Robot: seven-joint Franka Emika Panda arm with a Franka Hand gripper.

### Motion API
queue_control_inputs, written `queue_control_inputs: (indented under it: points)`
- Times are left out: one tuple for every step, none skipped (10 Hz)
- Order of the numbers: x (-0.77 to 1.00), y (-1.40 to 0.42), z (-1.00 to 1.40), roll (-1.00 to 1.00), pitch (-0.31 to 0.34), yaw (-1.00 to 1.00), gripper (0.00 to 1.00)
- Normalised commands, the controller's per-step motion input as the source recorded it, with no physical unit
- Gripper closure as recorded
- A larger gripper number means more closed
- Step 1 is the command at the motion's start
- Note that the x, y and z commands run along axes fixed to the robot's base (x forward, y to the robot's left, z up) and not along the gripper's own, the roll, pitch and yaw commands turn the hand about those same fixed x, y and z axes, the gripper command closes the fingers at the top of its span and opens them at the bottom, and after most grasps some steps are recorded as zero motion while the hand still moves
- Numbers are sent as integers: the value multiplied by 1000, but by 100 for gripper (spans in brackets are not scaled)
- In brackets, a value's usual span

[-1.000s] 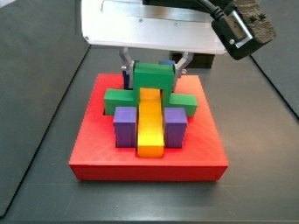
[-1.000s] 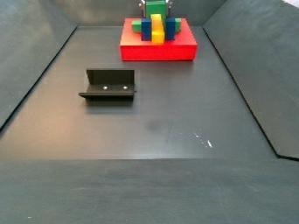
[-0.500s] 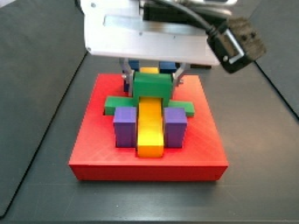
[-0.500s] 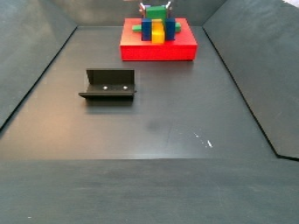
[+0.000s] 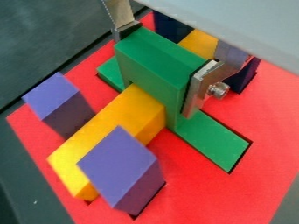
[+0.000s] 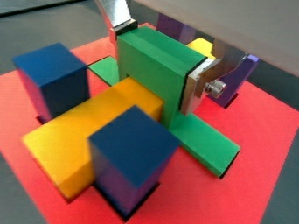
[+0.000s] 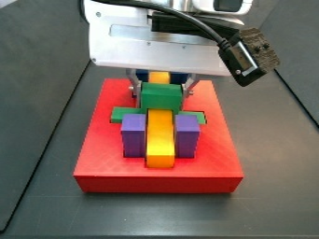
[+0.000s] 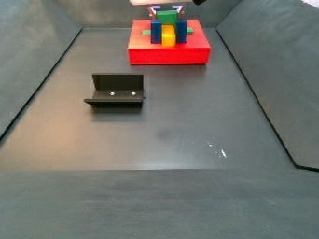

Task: Pick up the green object. Move up. Place the green object on the fixture. Regrasp the green object. Move to above the board. Insert the green object.
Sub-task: Insert the green object.

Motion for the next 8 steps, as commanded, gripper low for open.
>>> queue_control_inputs:
  points:
    - [-120, 0, -254, -76, -36, 260, 100]
    - [0, 0, -29, 7, 0, 0, 100]
    - [-23, 0, -551, -101, -70, 0, 100]
    - [-57, 109, -840, -161, -71, 0, 100]
    - [-134, 146, -917, -127, -56, 11, 100]
    - [-49, 211, -803, -150, -7, 66, 100]
    - [0, 0, -80, 0, 3, 0, 100]
    - [0, 0, 0, 0, 0, 0, 100]
